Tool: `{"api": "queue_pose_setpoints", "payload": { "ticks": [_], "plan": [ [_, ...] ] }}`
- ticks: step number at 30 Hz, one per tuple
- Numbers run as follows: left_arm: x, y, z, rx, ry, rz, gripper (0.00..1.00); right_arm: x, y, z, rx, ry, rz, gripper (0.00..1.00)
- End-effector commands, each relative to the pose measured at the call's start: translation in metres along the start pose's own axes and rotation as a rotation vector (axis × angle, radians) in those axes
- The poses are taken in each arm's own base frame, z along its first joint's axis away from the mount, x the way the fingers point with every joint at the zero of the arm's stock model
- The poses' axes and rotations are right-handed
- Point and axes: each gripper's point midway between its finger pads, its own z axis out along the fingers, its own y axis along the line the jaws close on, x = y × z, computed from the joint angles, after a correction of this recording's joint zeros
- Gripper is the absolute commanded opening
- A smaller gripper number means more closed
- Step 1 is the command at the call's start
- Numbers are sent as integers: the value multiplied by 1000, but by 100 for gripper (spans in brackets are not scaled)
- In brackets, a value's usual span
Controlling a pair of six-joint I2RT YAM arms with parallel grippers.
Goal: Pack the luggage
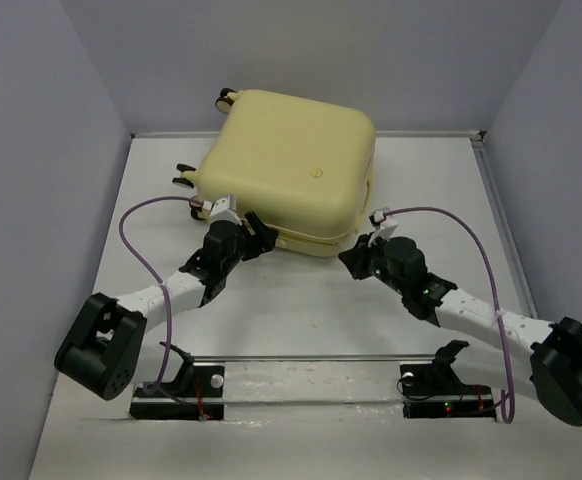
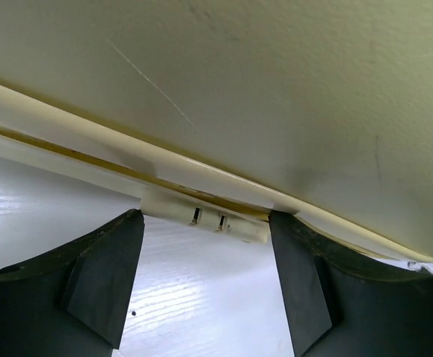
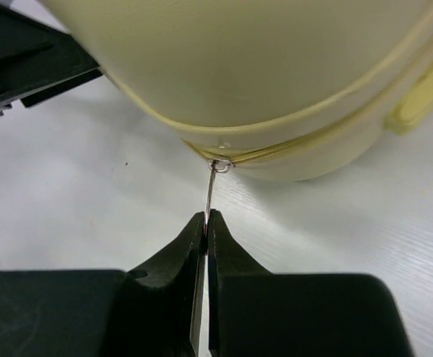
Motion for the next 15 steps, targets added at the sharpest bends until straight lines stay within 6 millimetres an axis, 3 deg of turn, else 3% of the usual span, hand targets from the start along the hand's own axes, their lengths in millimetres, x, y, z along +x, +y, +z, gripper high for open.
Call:
{"api": "queue_pose_setpoints", "payload": {
  "ticks": [1,2,3,4,6,8,9,10,11,12,13,15],
  "plan": [
    [2,-33,18,116,22,-35,78,34,98,23,-257,128,-16,7],
    [3,-36,20,120,26,-37,78,40,119,34,-278,150,-49,7],
    [7,-40,20,128,34,-40,78,18,165,44,-342,113,-80,7],
    [7,-42,20,136,35,-43,78,16,166,56,-311,112,-94,7],
    [3,-43,14,142,20,-44,78,10,157,64,-245,83,-84,7],
    [-3,-42,1,142,-4,-36,78,17,124,56,-155,80,-80,7],
    [-2,-38,-4,134,-6,-33,78,4,117,44,-157,50,-56,7],
    [-1,-37,-10,130,-1,-32,78,7,106,37,-144,51,-43,7],
    [-3,-38,-14,133,-5,-32,79,25,87,29,-112,81,-39,7],
    [-14,-46,-24,155,-28,-29,81,17,79,18,-97,56,-23,7],
    [-10,-41,-29,130,-2,-21,83,20,72,14,-85,60,-16,7],
    [-31,-37,-43,73,-41,-8,92,29,62,2,-81,77,-14,7]
  ]
}}
